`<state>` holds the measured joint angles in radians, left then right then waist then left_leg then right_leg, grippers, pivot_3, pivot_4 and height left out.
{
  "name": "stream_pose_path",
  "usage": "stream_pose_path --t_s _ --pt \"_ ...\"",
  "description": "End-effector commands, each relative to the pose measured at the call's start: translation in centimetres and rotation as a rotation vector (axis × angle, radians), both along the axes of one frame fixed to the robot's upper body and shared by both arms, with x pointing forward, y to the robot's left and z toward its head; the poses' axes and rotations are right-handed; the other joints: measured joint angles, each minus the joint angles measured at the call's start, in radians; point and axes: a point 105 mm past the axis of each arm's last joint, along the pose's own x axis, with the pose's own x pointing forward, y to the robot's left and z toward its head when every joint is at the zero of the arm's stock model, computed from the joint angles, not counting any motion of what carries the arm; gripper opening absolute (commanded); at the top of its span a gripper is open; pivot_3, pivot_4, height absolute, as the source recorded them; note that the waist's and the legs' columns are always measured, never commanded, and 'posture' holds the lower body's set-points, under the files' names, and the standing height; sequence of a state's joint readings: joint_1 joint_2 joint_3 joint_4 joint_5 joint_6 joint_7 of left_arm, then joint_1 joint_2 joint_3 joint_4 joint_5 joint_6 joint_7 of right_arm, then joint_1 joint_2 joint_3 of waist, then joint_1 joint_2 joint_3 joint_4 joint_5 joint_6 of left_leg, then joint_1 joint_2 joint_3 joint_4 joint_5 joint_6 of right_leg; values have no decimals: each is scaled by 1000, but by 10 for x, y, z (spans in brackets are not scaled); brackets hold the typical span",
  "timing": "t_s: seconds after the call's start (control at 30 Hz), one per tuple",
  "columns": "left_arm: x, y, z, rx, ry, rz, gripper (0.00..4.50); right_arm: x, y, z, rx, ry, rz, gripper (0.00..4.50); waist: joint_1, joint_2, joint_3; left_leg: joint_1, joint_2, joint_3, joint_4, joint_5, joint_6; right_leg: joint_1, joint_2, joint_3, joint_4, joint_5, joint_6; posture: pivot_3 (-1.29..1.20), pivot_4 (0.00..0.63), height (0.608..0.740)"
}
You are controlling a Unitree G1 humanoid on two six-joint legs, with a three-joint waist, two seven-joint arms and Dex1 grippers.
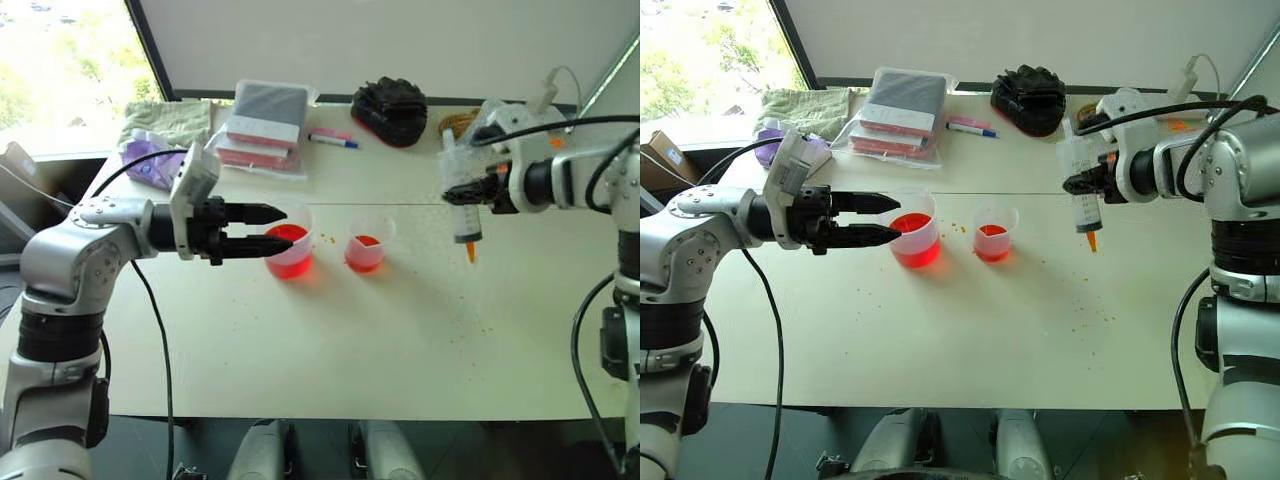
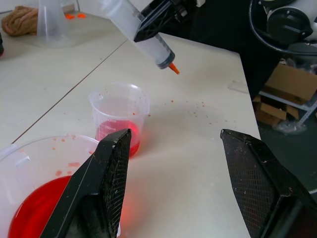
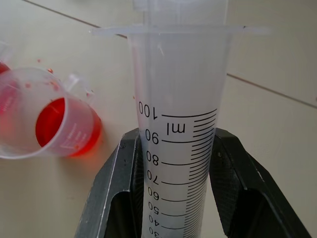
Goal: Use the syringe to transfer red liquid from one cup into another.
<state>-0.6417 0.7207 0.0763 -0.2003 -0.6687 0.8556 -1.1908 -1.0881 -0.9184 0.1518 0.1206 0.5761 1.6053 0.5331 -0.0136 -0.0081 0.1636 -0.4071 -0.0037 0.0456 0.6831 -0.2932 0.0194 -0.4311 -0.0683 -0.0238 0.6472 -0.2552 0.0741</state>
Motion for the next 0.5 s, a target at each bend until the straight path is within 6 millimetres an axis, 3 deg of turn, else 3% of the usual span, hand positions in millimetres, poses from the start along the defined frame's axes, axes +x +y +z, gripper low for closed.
stream_pose_path --t_s 0.03,0.17,0.5 --pt "-5 -7 9 -9 -49 -38 2959 2 -2 -7 -12 88 -20 1277 0 0 0 0 0 0 0 0 0 0 0 0 0 0 0 0 150 740" --pt "-3 -7 9 -9 -41 -50 2959 7 1 -36 -82 210 -49 1277 -2 0 0 0 0 0 0 0 0 0 0 0 0 0 0 0 150 740" --pt "1 -8 4 3 -34 -29 2959 20 8 -60 -41 297 -142 1277 -1 0 0 -1 0 0 0 0 0 -1 0 0 0 0 0 0 150 740"
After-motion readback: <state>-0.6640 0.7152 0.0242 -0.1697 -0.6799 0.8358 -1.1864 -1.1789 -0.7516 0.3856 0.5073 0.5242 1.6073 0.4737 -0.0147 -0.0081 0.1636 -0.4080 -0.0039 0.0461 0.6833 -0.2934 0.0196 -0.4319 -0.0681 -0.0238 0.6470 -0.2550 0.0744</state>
